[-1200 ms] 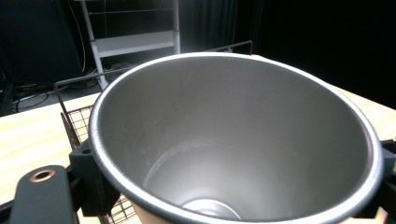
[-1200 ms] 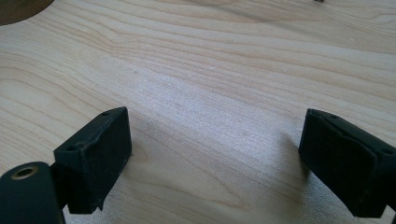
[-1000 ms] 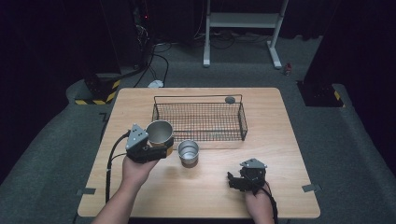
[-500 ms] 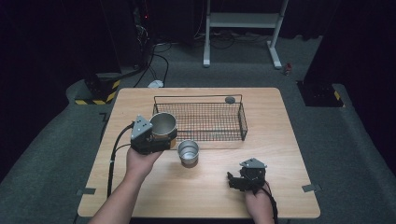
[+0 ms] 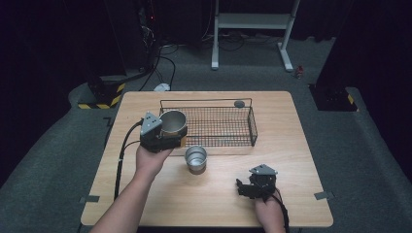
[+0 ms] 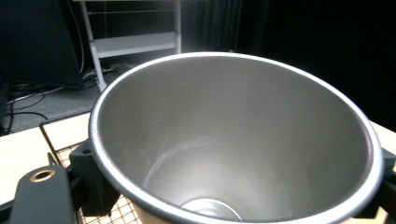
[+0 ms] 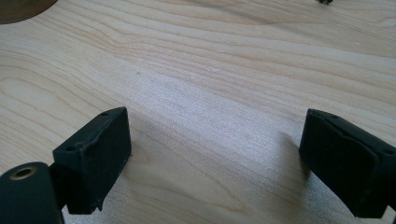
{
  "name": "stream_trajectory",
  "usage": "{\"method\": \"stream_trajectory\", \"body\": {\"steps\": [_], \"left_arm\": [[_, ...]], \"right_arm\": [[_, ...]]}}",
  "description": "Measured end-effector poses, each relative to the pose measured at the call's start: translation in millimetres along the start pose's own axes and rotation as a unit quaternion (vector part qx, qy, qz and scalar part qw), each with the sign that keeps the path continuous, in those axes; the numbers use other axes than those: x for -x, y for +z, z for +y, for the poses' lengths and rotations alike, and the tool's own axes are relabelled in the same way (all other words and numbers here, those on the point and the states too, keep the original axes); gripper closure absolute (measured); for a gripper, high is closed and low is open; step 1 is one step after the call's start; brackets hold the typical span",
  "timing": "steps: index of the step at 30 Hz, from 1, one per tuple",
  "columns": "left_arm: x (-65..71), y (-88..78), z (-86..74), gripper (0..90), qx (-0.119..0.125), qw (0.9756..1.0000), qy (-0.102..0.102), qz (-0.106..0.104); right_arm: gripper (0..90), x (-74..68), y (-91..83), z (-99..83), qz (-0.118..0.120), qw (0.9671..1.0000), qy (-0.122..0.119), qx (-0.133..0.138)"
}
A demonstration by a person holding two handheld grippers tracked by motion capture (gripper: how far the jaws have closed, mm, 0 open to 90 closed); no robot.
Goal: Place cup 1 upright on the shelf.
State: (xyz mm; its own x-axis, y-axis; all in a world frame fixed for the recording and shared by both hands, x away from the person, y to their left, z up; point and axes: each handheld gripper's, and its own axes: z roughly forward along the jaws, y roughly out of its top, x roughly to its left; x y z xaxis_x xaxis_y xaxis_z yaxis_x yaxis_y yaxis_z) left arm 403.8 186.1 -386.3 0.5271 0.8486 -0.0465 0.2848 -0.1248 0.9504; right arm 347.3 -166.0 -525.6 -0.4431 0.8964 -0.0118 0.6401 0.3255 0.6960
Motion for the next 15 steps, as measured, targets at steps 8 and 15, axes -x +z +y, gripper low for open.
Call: {"method": "stream_trajectory", "body": {"steps": [8,15], "left_arm": [[-8.8,6.6,6.2,14.1,0.004,0.9999,-0.006,0.007],[-15.5,14.8,7.0,14.1,0.003,0.9998,-0.007,0.017]], "right_arm": [[9.1,-0.3,-0.1,-0.1,0.0,1.0,0.0,0.0],[9.0,-0.3,-0.1,0.0,0.0,1.0,0.0,0.0]]}}
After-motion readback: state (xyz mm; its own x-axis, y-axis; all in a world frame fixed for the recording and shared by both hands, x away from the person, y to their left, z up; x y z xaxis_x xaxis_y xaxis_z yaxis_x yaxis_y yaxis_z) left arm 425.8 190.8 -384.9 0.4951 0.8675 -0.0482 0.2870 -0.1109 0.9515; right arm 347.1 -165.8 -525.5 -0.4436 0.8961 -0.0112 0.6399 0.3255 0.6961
